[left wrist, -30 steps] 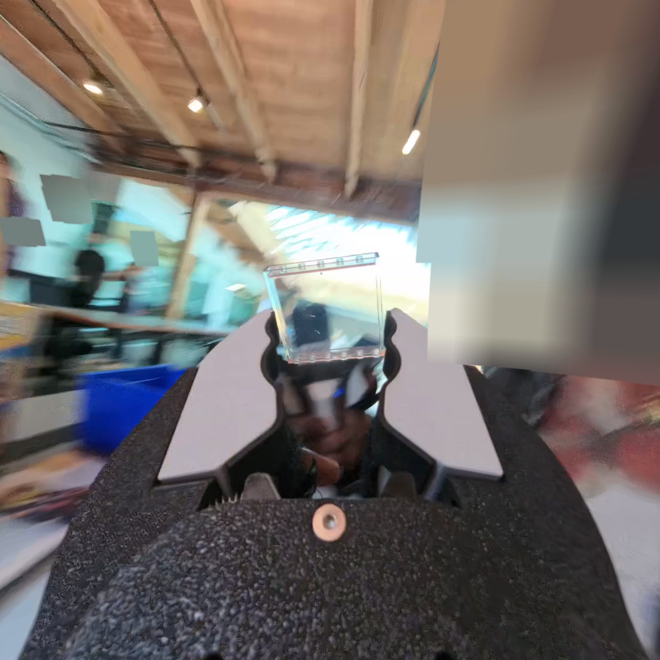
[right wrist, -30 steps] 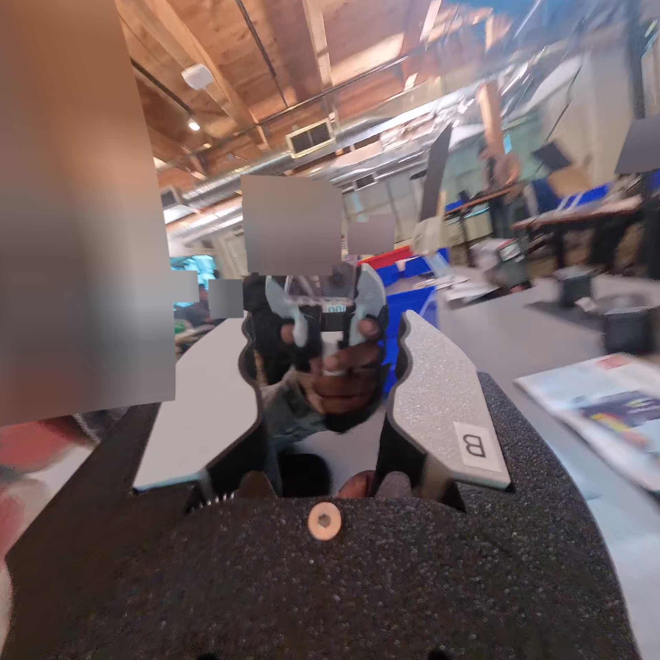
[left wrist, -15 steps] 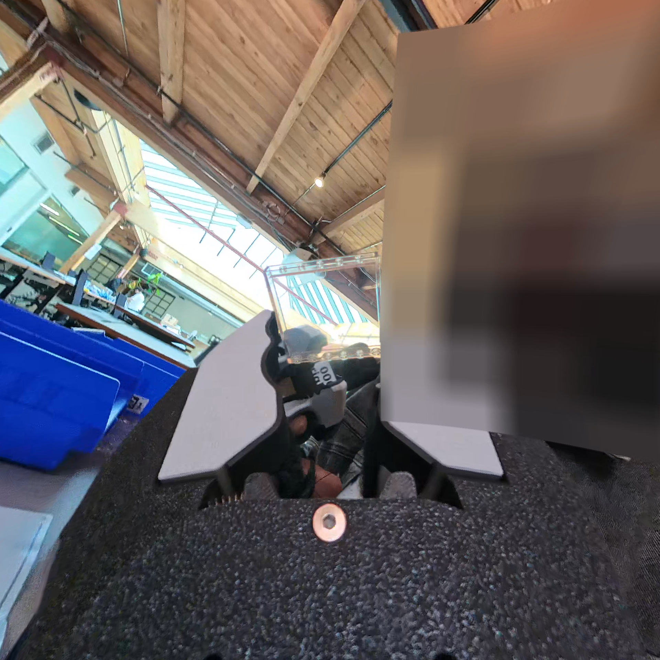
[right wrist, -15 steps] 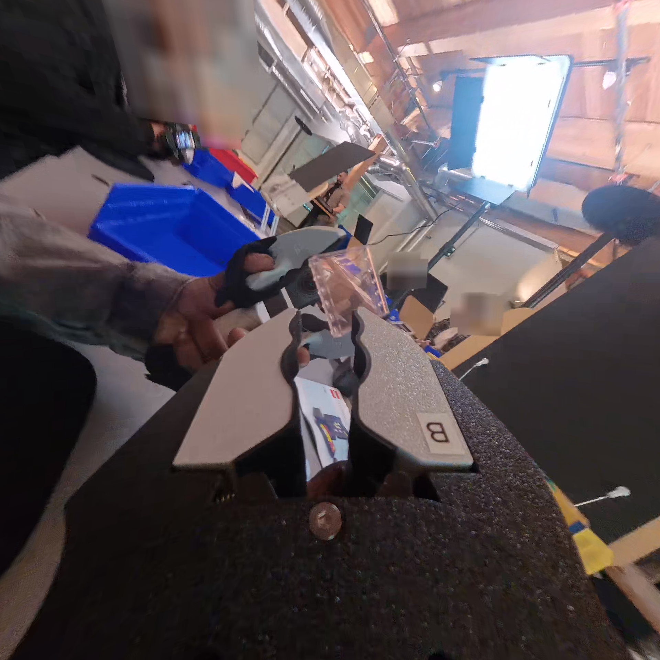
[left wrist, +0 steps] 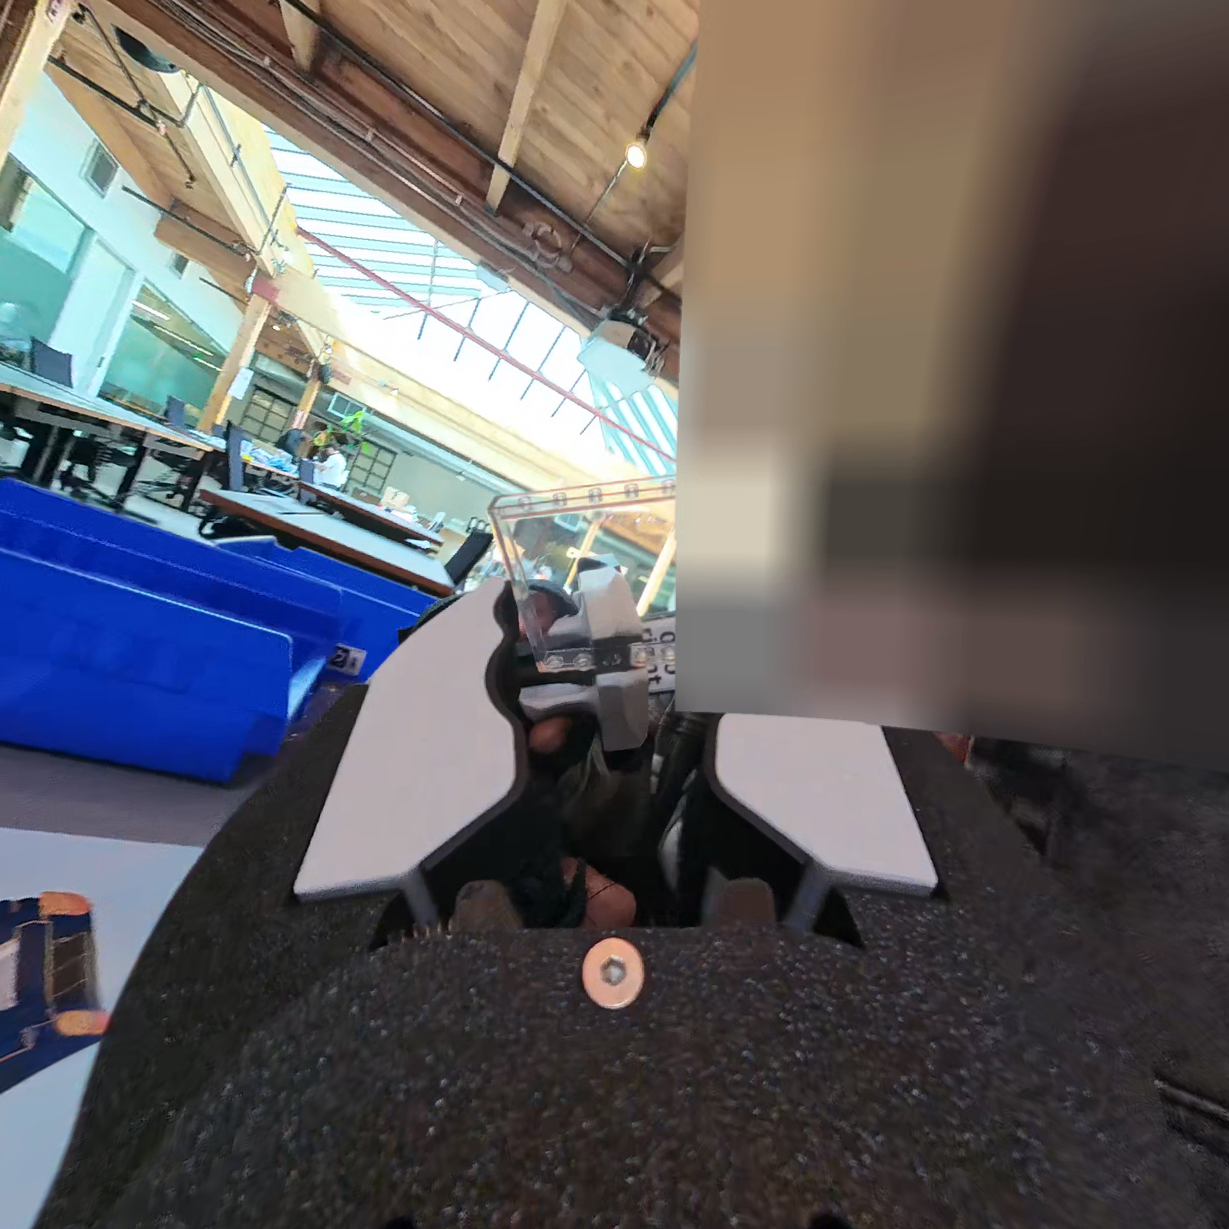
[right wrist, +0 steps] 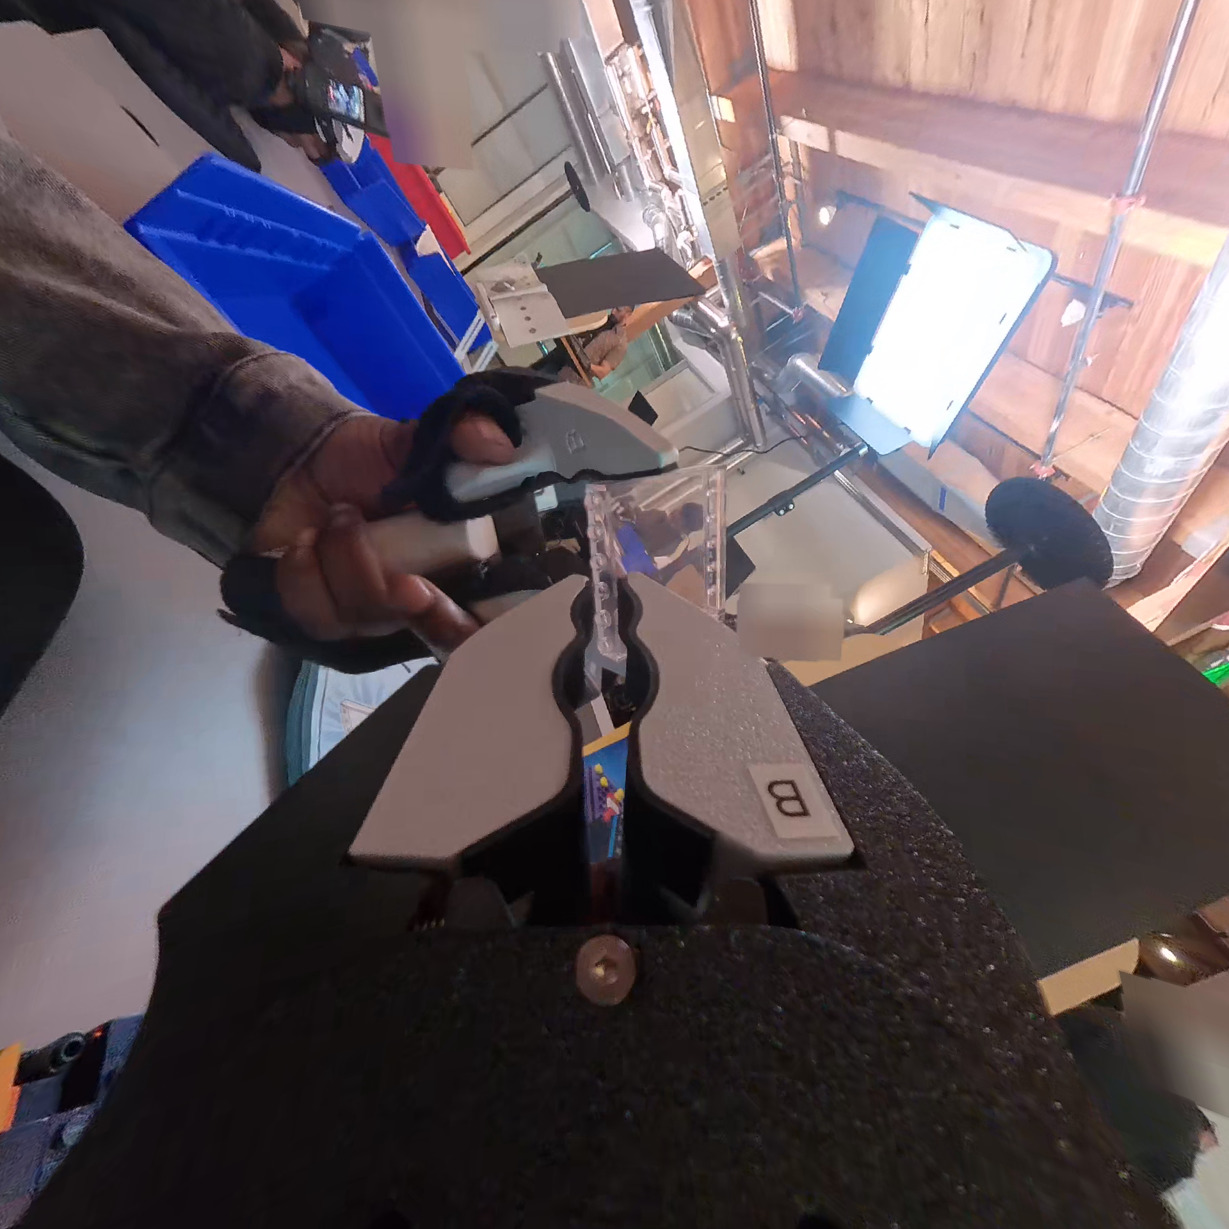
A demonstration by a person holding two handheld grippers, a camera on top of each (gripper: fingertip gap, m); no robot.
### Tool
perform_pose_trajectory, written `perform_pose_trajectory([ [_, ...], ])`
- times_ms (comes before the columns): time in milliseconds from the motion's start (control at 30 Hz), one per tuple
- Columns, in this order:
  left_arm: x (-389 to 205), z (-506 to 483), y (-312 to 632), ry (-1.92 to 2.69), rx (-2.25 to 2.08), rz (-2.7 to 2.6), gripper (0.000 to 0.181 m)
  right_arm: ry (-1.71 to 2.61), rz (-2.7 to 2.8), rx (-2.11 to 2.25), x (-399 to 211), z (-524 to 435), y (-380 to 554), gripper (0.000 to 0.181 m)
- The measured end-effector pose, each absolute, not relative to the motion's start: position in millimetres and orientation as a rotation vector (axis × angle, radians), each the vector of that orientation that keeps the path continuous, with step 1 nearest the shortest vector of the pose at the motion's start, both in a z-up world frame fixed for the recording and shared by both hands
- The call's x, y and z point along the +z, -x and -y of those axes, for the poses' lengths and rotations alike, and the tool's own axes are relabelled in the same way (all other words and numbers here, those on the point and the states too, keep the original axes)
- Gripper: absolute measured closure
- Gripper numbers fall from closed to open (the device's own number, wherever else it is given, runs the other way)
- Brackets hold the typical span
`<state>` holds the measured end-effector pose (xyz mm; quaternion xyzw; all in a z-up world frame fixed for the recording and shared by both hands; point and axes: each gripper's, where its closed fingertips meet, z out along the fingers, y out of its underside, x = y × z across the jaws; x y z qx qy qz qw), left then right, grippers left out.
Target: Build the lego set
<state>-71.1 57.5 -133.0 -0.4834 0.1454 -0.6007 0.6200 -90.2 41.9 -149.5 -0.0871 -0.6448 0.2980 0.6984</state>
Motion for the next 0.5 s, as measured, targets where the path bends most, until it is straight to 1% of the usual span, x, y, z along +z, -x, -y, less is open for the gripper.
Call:
perform_pose_trajectory([
  [33,-134,-56,71,1.128,-1.342,-0.361,0.125,0.194,1.436,0.685,-149,-41,90,0.175],
  [100,-136,-53,70,1.166,-1.230,-0.439,0.124,0.209,1.448,0.746,-150,-39,89,0.175],
  [133,-139,-52,73,1.203,-1.103,-0.498,0.121,0.229,1.455,0.800,-150,-38,89,0.175],
  [200,-137,-50,92,1.208,-0.657,-0.587,0.112,0.285,1.460,0.954,-146,-38,86,0.175],
  [300,-116,-27,133,0.978,0.075,-0.548,0.117,0.428,1.465,1.246,-140,-42,85,0.175],
  [333,-121,-25,139,0.963,0.240,-0.538,0.114,0.499,1.479,1.350,-142,-45,87,0.175],
  [400,-153,-38,137,1.060,0.401,-0.569,0.106,0.669,1.514,1.580,-147,-49,91,0.176],
  [500,-186,-59,118,1.122,0.637,-0.738,0.106,1.009,1.562,1.858,-165,-57,100,0.176],
])
